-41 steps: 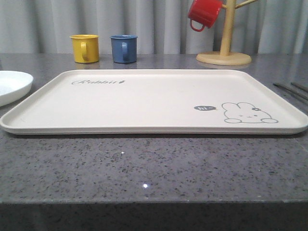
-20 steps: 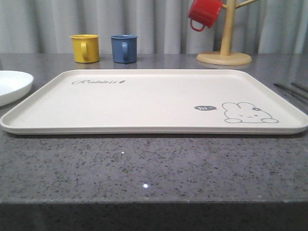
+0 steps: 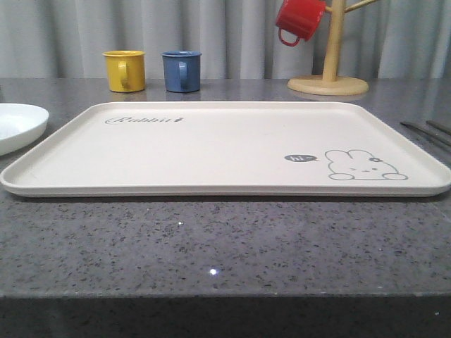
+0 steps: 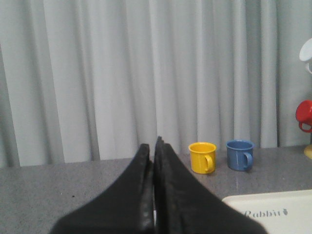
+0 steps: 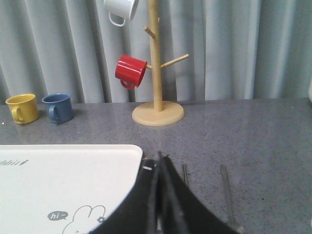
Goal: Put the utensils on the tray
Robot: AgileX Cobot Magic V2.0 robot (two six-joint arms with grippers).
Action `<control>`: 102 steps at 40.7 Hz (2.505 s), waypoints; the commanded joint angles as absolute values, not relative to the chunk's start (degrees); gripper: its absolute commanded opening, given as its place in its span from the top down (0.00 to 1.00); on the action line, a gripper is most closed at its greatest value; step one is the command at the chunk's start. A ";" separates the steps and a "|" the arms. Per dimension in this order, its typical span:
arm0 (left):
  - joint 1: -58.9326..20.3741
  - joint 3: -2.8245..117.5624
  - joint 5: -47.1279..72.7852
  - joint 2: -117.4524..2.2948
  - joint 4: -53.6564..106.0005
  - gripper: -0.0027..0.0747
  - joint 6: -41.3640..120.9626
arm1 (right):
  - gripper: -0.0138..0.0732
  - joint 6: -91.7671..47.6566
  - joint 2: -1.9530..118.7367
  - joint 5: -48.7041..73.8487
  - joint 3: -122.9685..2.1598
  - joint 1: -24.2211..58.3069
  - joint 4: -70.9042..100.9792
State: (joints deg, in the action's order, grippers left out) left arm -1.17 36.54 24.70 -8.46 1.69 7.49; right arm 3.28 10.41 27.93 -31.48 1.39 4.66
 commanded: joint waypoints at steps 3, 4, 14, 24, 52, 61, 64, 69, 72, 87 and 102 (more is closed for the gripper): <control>-1.09 44.96 30.00 -16.55 2.21 0.99 7.20 | 0.98 2.88 18.58 29.00 -40.02 0.96 4.01; -1.09 45.55 30.95 -18.08 2.21 0.99 7.20 | 0.98 2.88 20.18 30.23 -40.92 0.96 4.01; -1.09 45.07 33.15 -26.08 2.21 0.99 7.20 | 0.98 2.88 28.83 33.98 -41.88 0.96 4.01; -1.09 42.59 33.56 -31.30 2.21 0.99 7.20 | 0.98 2.83 34.81 34.47 -41.88 0.96 3.55; -1.09 46.57 38.43 -43.91 -3.18 0.50 7.20 | 0.37 2.88 41.23 35.48 -41.88 0.96 1.81; -0.81 55.94 49.11 -57.07 -3.73 0.50 7.06 | 0.37 2.88 41.23 35.55 -41.88 0.96 1.81; 0.85 59.46 52.32 -62.38 -3.62 0.50 7.06 | 0.37 2.88 41.23 35.55 -41.88 0.96 1.81; 7.17 64.71 54.87 -70.13 -1.61 0.50 7.20 | 0.37 2.88 41.23 35.62 -41.88 0.96 1.81; 10.91 66.66 54.75 -73.32 1.75 0.50 9.28 | 0.37 2.88 41.23 35.62 -41.88 0.96 1.81; 19.21 69.00 50.42 -85.33 18.05 0.50 20.21 | 0.37 2.88 41.23 35.62 -41.88 0.96 1.81; 19.21 69.02 45.40 -91.21 20.93 0.51 20.34 | 0.37 2.88 41.23 35.62 -41.88 0.96 1.81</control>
